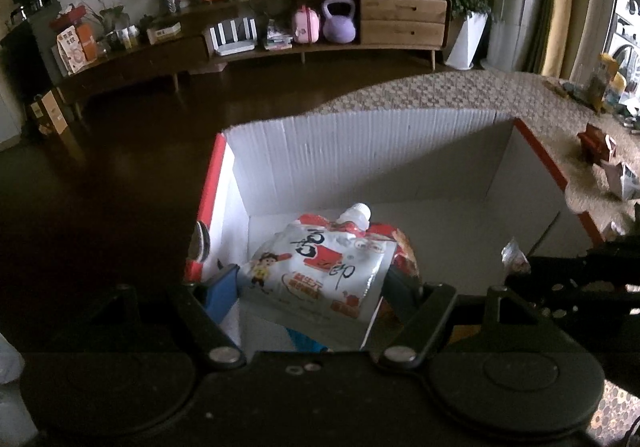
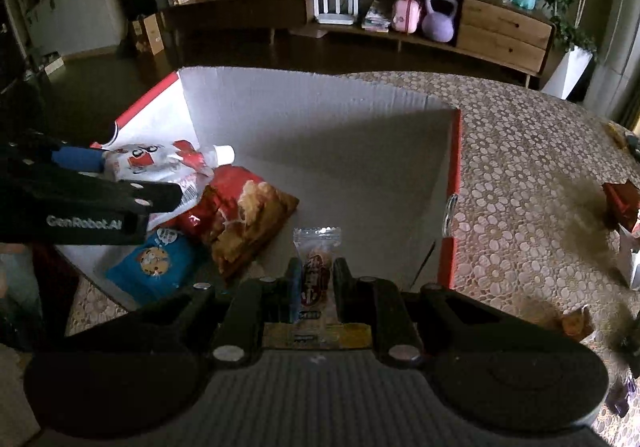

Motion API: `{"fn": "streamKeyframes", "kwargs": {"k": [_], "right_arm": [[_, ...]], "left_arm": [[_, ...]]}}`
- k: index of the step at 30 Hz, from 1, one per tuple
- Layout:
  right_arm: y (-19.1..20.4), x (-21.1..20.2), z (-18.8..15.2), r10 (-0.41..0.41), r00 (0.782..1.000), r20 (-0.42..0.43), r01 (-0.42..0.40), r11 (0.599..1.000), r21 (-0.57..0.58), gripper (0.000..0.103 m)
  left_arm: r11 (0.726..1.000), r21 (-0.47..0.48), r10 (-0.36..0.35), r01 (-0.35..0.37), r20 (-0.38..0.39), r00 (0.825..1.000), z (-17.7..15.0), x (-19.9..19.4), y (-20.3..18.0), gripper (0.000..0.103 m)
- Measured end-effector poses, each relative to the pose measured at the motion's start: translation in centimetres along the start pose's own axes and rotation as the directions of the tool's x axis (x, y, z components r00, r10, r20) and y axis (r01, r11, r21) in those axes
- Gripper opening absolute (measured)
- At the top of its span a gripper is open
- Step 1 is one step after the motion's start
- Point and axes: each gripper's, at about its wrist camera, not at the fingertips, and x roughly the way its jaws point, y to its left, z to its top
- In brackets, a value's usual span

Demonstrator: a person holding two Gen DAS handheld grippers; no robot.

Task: Organize snacks
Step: 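Open both grippers to drop the pouch and wrapped snack into the box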

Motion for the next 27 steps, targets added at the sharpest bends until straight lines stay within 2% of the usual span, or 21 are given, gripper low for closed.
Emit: {"fn": "streamKeyframes", "kwargs": {"k": [12, 15, 26, 27], "right_arm": [[-0.3, -0.9, 0.1, 0.002, 1.0, 0.01, -0.003, 1.0, 0.03, 0.016], [-0.3, -1.4, 0.2, 0.02, 1.0, 0.01, -0.021, 0.999, 0.038, 0.018], [-0.5, -4.7, -0.1, 0.06, 0.996, 0.059, -0.063, 0.996, 0.063, 0.022], [-0.4, -5.1, -0.2, 0.062, 0.996, 0.065, -0.067, 0.995, 0.068, 0.027]], "left_arm": [[1.0, -0.014, -0.007, 0.007, -0.022, 1.0, -0.4, 0.1, 0.4, 0.077], [1.0, -0.012, 0.001, -0.001, -0.004, 1.0, -0.3, -0.3, 0.3, 0.077], [1.0, 0.0, -0.02, 0.02, 0.046, 0.999, -0.4, -3.2, -0.4, 0.088], [1.0, 0.002, -0.023, 0.023, 0.051, 0.998, -0.5, -3.5, -0.6, 0.088]]}}
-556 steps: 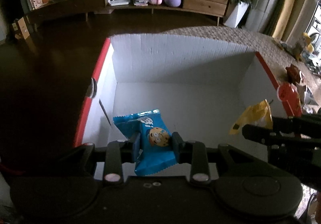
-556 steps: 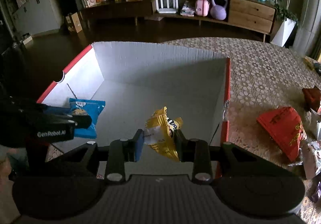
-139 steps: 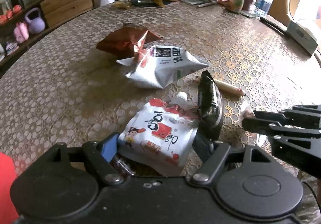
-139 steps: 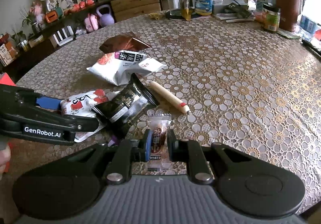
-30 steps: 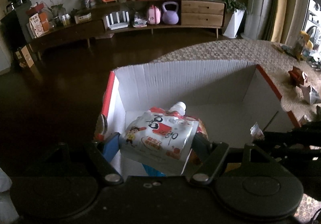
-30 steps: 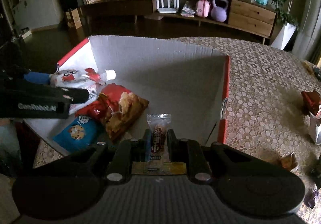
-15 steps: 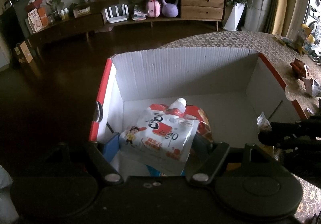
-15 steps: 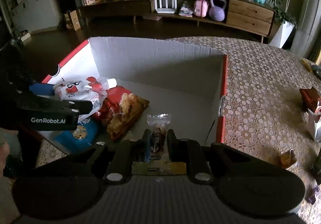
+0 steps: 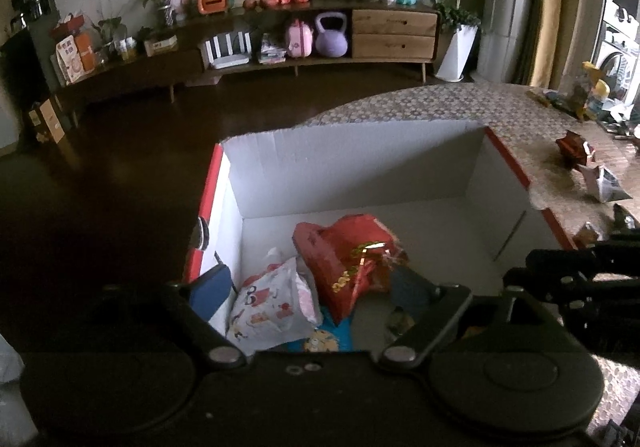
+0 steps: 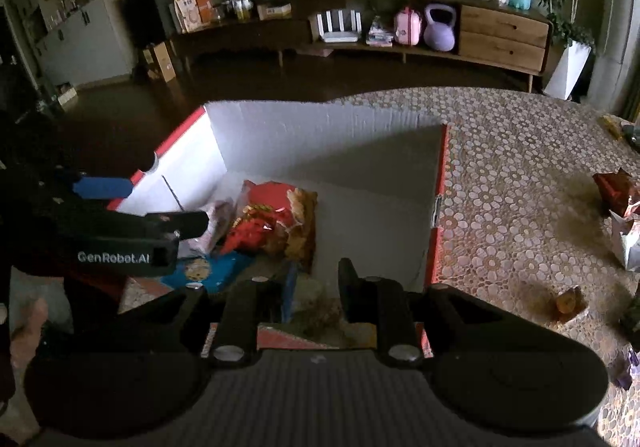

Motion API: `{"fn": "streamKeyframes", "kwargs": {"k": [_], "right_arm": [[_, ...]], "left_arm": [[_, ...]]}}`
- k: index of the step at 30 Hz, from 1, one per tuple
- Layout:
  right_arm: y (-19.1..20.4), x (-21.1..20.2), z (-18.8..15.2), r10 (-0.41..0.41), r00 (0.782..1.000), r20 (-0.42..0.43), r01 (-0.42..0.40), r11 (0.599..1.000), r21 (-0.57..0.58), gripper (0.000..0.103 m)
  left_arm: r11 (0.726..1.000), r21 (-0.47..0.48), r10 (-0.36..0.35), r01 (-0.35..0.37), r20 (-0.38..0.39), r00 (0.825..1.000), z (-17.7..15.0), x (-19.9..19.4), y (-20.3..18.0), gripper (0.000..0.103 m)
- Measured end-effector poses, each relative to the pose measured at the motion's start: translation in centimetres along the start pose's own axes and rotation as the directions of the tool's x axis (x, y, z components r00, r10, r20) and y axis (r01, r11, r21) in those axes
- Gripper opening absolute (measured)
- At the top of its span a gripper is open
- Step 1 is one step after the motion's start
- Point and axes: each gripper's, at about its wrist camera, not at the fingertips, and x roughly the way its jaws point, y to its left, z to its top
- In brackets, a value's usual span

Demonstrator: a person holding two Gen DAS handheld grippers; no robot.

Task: Organize snacks
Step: 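Open both grippers to drop the pouch and wrapped snack into the box, then move both grippers back from the box to the remaining snacks on the table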

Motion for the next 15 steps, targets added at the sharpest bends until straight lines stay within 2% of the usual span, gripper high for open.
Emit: {"fn": "streamKeyframes", "kwargs": {"k": [2, 3, 4, 15], "right_arm": [[-0.1, -1.0, -0.1, 0.005, 1.0, 0.015, -0.006, 1.0, 0.011, 0.042], [-0.1, -1.5, -0.2, 0.005, 1.0, 0.025, -0.005, 1.0, 0.014, 0.056], [-0.1, -2.0, -0.2, 0.003, 0.999, 0.036, -0.004, 1.0, 0.013, 0.063], [-1.5, -7.2, -1.5, 0.0, 0.994, 0.11, -0.005, 0.999, 0.039, 0.064]], "left_arm": [[1.0, 0.002, -0.006, 0.006, 0.011, 1.0, 0.1, -0.7, -0.1, 0.089], [1.0, 0.004, -0.011, 0.011, 0.017, 1.0, 0.1, -1.0, -0.2, 0.089], [1.0, 0.006, -0.014, 0.014, 0.023, 1.0, 0.1, -1.4, -0.3, 0.089], [0.998, 0.035, -0.052, 0.049, 0.101, 0.994, 0.1, -5.7, -2.7, 0.095]]}}
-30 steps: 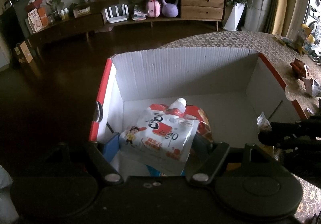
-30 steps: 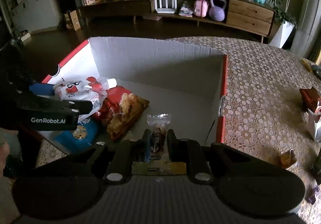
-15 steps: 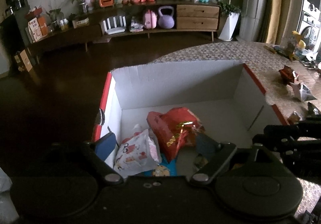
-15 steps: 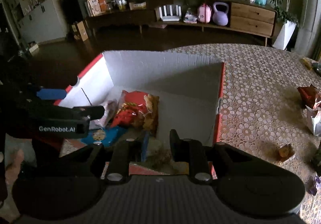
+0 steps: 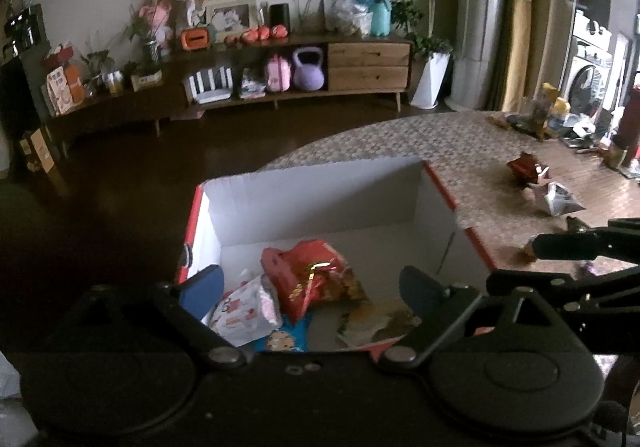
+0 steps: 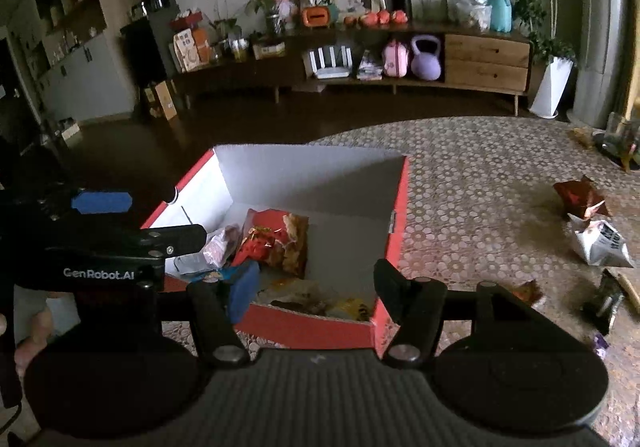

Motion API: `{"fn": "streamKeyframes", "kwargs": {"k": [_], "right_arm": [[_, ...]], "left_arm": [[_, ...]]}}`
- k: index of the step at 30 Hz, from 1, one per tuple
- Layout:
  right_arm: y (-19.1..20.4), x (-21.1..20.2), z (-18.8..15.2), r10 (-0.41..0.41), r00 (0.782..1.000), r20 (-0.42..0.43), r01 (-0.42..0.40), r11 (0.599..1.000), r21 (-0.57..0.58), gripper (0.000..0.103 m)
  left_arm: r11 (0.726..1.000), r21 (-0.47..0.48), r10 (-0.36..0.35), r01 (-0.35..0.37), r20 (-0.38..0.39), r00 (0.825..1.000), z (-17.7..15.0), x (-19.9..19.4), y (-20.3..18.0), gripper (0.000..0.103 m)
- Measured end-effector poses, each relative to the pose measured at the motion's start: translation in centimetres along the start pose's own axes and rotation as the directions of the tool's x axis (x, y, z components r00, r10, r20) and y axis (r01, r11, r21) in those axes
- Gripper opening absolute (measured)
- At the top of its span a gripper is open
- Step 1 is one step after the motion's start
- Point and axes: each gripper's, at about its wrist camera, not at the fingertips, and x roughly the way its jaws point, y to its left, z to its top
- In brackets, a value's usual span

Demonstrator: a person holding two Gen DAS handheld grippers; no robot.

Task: Organize snacks
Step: 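Move both grippers back from the box to the remaining snacks on the table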

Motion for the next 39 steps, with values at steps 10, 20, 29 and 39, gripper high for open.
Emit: {"fn": "streamKeyframes", "kwargs": {"k": [10, 20, 29, 39], "right_arm": [[-2.4, -5.1, -1.3, -0.009, 0.998, 0.068, 0.006, 0.999, 0.048, 0.082], [-5.6, -9.6, -3.2, -0.055, 0.992, 0.112, 0.048, 0.997, 0.068, 0.091], [-11.4, -12.5, -5.6, -0.175, 0.978, 0.116, 0.162, 0.98, 0.114, 0.092], [-17.6, -12.6, -8.9, -0.269, 0.961, 0.068, 0.254, 0.952, 0.172, 0.092]], "left_arm": [[0.998, 0.026, -0.055, 0.053, 0.07, 0.996, 0.1, -3.3, -3.4, 0.103], [0.995, 0.031, -0.098, 0.094, 0.13, 0.987, -0.2, -4.7, -7.3, 0.103], [0.987, 0.052, -0.158, 0.152, 0.14, 0.977, 0.3, -3.9, -11.7, 0.103], [0.976, 0.091, -0.203, 0.196, 0.079, 0.976, 0.5, -0.3, -17.3, 0.103]]}}
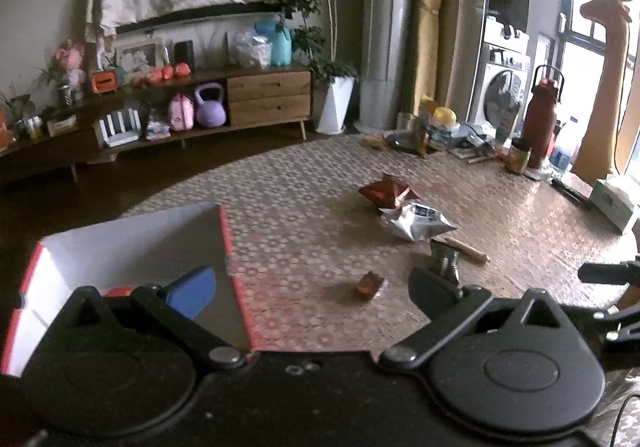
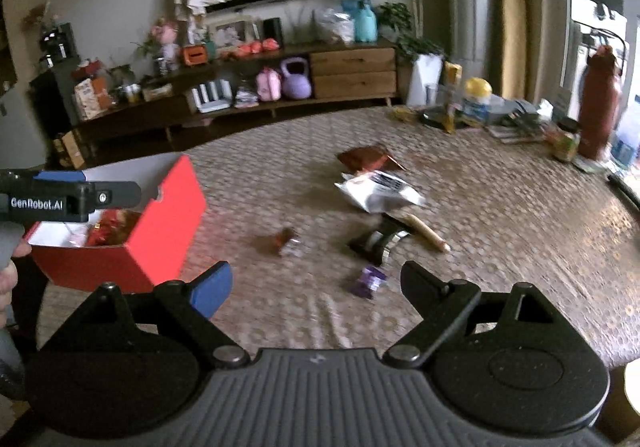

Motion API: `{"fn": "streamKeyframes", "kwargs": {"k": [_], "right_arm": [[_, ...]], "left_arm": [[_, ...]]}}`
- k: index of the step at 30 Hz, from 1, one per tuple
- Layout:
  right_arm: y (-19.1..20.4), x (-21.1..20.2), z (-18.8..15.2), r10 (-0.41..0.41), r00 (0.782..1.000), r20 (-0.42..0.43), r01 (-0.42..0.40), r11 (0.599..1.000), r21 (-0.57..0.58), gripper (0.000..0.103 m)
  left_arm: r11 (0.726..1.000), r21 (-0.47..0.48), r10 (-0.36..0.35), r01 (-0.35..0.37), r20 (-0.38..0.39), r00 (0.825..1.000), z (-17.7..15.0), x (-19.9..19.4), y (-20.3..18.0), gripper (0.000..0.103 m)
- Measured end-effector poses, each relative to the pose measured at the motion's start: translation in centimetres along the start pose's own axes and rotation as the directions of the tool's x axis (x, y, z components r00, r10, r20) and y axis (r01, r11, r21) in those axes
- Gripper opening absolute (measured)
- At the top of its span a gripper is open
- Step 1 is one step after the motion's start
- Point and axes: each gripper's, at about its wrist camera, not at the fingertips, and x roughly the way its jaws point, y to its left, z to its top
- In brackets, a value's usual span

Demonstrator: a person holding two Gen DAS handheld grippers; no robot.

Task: Organize snacks
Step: 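Move both grippers back from the box to the remaining snacks on the table, then grasp the brown square snack with the left gripper while the right grasps the purple candy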

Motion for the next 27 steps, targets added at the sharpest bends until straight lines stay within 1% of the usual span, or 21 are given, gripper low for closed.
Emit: {"fn": "streamKeyframes", "kwargs": {"k": [6, 11, 13, 16, 20, 27], "right_arm": [[-2.9, 2.1, -1.4, -0.017, 0.999, -0.032, 0.019, 0.998, 0.053, 0.092], [-4.8, 4.4, -2.4, -0.024, 0.998, -0.063, 0.029, 0.996, 0.081, 0.092], [-5.1, 5.3, -2.7, -0.034, 0.997, -0.07, 0.039, 0.997, 0.067, 0.092], [-5.5, 6.8, -3.1, -0.029, 0.995, -0.093, 0.034, 0.998, 0.048, 0.092], [-6.0, 8.6, -3.4, -0.016, 0.993, -0.12, 0.022, 0.998, 0.056, 0.091], [-6.0, 11.5, -3.4, 0.001, 0.991, -0.131, 0.009, 0.997, 0.071, 0.091]], "left_arm": [[1.0, 0.013, -0.025, 0.026, -0.064, 0.998, 0.2, 3.7, -2.4, 0.103], [0.999, 0.033, 0.004, -0.001, -0.109, 0.994, 0.1, 6.9, -3.8, 0.103], [0.999, 0.044, 0.015, -0.009, -0.123, 0.992, 0.2, 8.1, -4.3, 0.103], [0.998, 0.063, 0.019, -0.01, -0.145, 0.989, 0.0, 9.7, -5.2, 0.103], [0.997, 0.08, 0.029, -0.015, -0.175, 0.984, -0.4, 12.0, -6.1, 0.103], [0.996, 0.088, 0.039, -0.02, -0.22, 0.975, -1.1, 15.2, -6.7, 0.103]]}}
